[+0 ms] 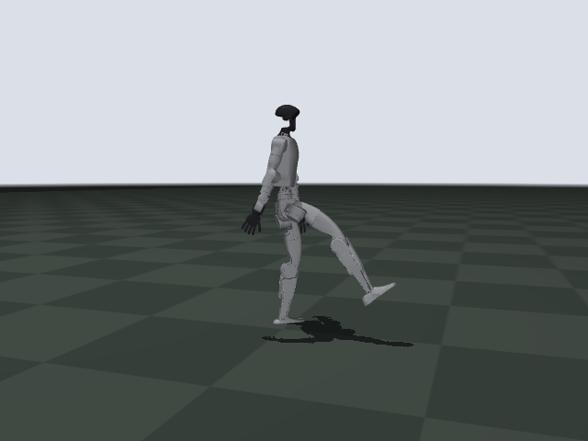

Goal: In place motions

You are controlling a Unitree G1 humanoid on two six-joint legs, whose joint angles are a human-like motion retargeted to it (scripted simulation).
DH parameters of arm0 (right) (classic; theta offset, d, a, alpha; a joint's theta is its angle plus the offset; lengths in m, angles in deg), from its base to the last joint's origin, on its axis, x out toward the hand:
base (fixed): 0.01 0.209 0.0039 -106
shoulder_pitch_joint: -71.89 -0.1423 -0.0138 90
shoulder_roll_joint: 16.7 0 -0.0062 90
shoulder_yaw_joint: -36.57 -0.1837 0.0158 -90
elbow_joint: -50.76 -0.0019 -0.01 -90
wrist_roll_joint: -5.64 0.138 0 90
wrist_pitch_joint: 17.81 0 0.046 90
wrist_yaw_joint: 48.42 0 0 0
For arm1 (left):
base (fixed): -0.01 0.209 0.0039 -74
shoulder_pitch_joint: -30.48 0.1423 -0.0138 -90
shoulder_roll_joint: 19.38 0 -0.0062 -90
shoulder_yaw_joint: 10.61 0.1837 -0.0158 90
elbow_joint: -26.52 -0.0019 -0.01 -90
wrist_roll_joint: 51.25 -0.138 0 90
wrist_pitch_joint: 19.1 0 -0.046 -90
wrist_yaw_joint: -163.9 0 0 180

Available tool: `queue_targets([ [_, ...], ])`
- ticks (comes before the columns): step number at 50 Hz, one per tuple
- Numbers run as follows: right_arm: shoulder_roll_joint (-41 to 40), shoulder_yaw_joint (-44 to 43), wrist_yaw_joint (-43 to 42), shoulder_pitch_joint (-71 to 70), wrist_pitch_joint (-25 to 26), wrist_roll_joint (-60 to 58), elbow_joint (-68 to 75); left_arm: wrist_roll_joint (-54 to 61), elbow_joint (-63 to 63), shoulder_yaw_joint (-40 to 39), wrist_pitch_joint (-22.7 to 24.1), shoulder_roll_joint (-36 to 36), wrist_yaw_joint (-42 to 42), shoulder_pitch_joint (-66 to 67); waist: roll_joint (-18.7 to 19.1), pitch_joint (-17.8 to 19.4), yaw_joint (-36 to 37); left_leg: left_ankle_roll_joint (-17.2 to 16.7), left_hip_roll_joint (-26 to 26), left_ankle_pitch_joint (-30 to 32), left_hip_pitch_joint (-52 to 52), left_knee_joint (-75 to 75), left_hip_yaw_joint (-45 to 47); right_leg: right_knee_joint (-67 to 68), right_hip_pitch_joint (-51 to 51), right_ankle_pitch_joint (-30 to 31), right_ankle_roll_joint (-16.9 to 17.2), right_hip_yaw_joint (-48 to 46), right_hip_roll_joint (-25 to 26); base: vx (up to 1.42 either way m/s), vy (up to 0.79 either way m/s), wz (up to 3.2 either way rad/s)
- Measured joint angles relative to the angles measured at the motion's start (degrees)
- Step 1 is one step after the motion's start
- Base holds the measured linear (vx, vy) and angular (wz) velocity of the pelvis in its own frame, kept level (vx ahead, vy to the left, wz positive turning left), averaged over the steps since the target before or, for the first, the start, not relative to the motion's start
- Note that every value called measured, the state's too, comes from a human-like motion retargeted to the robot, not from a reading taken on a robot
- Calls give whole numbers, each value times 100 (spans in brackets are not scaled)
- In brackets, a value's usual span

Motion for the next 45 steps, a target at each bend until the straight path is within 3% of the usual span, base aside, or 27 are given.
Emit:
queue_targets([
  [3, -60, 363, 228, -321, -166, -121, -406, -203, -429, -365, -146, 23, -34, 561, -300, -409, 281, 74, -359, -26, 80, -164, 373, 585, 949, 175, 148, -393, 381, 9, -4, -114],
  [7, -121, 697, 343, -612, -344, -335, -830, -352, -864, -614, -286, 54, -34, 1187, -383, -1055, 854, 26, -565, -32, 23, -527, 754, 1038, 2242, 357, 166, -1036, 765, 5, -9, -99],
  [11, -52, 767, 499, -806, -447, -713, -1180, -399, -1310, -924, -364, 224, -47, 1605, -652, -1742, 2002, -72, -820, -142, -117, -694, 1258, 974, 2917, 448, 180, -703, 1033, 14, -15, -148],
  [14, -21, 788, 513, -995, -569, -859, -1483, -145, -1470, -1137, -422, 201, -90, 1721, -857, -2025, 2485, -146, -1006, -179, -311, -769, 1469, -14, 3469, 411, 684, -704, 1125, -7, -17, -114],
  [15, -16, 830, 509, -1071, -626, -865, -1588, -75, -1488, -1178, -437, 182, -79, 1730, -899, -2059, 2533, -175, -1052, -192, -367, -779, 1509, -388, 3665, 215, 882, -788, 1154, -17, -18, -78],
  [19, -80, 1177, 548, -1381, -758, -721, -1774, -37, -1288, -1269, -468, 106, 21, 1533, -998, -2023, 2510, -366, -1121, -239, -300, -950, 1851, -1418, 3921, 224, 942, -1202, 1162, -13, -20, -82],
  [23, -132, 1151, 661, -1510, -649, -645, -1547, 240, -959, -1359, -423, -161, -79, 1064, -864, -2009, 2659, -497, -984, -194, -315, -1125, 2133, -1596, 3744, 432, 954, -1225, 1223, -15, -16, -45],
  [28, -251, 1188, 416, -1432, -551, -493, -1148, 471, -531, -1138, -230, -344, 185, 540, -679, -1912, 2255, -599, -843, -172, -358, -1168, 2065, -1690, 3808, 403, 914, -1296, 1377, -7, -16, 41],
  [36, -444, 966, 141, -1078, -68, -277, 23, 362, -147, -916, -165, -394, 171, 404, -561, -2087, 2105, -761, -691, -165, -429, -1238, 2099, -1741, 3732, 327, 858, -1301, 1523, 1, -12, 8],
  [45, -556, 1017, 20, -784, 111, -530, 148, 193, -408, -917, -278, -370, 230, 689, -456, -2139, 1906, -861, -570, -183, -380, -1295, 2157, -1753, 3726, 274, 793, -1235, 1662, 2, -7, -2],
])
